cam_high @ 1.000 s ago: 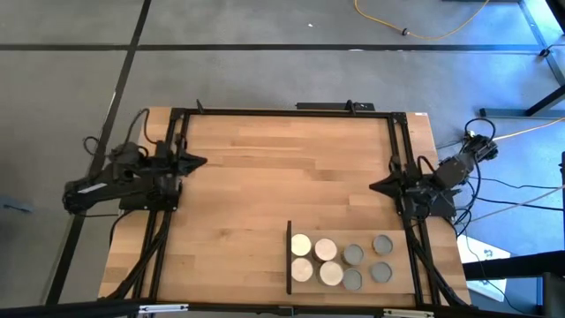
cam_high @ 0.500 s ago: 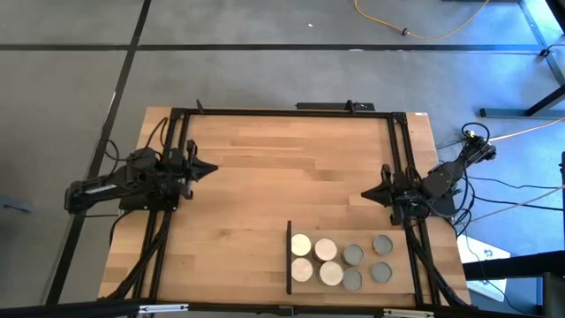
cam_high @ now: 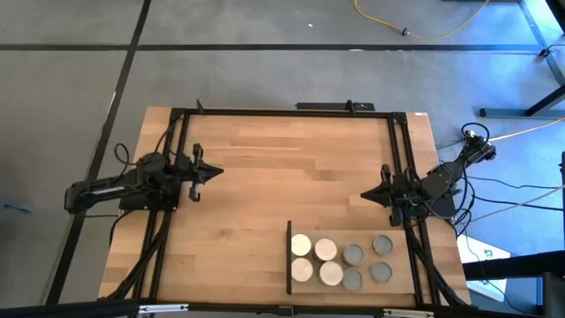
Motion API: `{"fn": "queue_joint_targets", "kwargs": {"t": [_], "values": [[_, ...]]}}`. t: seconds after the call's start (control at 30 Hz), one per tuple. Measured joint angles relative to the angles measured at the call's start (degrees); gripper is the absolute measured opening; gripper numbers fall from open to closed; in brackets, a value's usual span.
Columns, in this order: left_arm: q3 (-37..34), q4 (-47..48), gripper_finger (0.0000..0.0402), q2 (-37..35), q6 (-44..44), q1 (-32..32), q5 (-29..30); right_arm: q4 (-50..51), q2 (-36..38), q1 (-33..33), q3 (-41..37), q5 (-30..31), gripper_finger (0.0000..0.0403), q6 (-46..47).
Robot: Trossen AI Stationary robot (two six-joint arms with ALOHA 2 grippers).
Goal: Pick and place cans onto a shelf
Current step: Return to Home Position
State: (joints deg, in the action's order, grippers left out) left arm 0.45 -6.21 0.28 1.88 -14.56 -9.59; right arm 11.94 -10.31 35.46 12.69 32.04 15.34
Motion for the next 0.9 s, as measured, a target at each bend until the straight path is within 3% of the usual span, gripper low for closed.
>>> {"fn": "queue_joint_targets", "kwargs": {"t": [0.53, 0.9], "values": [[0.00, 0.01, 0.0000, 0.06, -0.87, 0.00, 0.03, 3.19, -0.02, 0.00, -0.08, -2.27, 0.0003, 0.14], [0.00, -0.27, 0.0000, 0.06, -0.88, -0.01, 0.06, -12.41, -0.50, -0.02, -10.88, -3.84, 0.0003, 0.29]]}}
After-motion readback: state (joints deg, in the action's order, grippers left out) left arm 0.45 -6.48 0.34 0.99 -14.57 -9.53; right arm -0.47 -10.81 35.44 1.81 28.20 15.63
